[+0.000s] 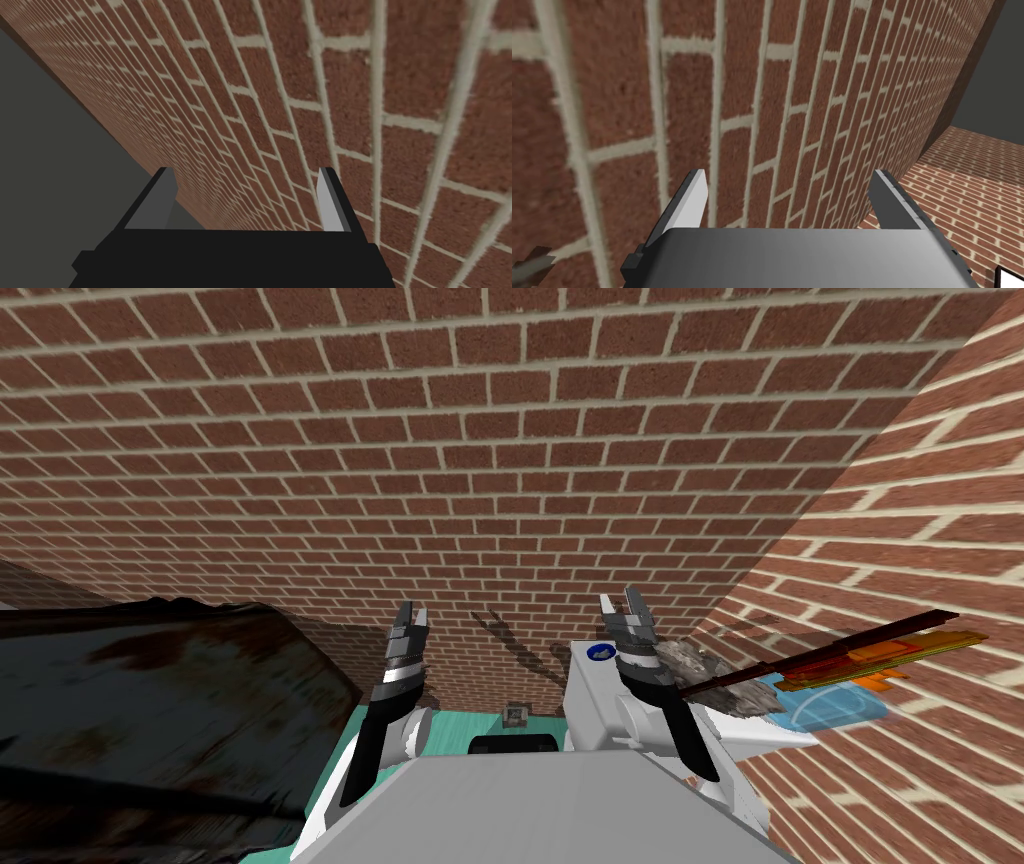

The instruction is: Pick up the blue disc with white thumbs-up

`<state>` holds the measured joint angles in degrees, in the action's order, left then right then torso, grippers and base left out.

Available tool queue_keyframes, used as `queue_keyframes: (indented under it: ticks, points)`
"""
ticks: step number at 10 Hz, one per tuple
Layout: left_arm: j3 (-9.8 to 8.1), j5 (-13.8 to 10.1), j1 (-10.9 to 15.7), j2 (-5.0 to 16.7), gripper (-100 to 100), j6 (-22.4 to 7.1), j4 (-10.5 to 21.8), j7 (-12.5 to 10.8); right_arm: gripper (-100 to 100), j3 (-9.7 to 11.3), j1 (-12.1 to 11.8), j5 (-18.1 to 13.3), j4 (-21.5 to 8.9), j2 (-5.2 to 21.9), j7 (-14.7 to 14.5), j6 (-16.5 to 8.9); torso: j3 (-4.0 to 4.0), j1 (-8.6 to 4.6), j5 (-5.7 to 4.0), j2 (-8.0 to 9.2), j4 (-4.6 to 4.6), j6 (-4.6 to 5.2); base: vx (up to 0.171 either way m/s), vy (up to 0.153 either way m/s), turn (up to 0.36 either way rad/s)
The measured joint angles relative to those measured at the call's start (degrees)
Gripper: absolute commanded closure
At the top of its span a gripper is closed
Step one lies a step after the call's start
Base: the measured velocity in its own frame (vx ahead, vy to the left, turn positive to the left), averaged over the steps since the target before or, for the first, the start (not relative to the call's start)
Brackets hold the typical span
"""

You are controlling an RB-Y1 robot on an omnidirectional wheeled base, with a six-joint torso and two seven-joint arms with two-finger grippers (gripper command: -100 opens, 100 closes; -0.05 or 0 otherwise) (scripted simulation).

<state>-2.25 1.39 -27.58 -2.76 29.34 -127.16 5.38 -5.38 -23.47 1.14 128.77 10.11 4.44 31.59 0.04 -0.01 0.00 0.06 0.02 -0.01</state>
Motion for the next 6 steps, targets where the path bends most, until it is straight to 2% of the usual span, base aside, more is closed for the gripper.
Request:
queue_keyframes:
  ticks: [6]
  points:
    - [0.00,0.00,0.00,0.00,0,0.00,0.00,0.00,-100,-2.01,1.92,-2.07,-3.00,8.74,3.33,3.39,-0.02,0.00,0.00,-0.04,0.00,0.00,-0.016,0.010,0.054]
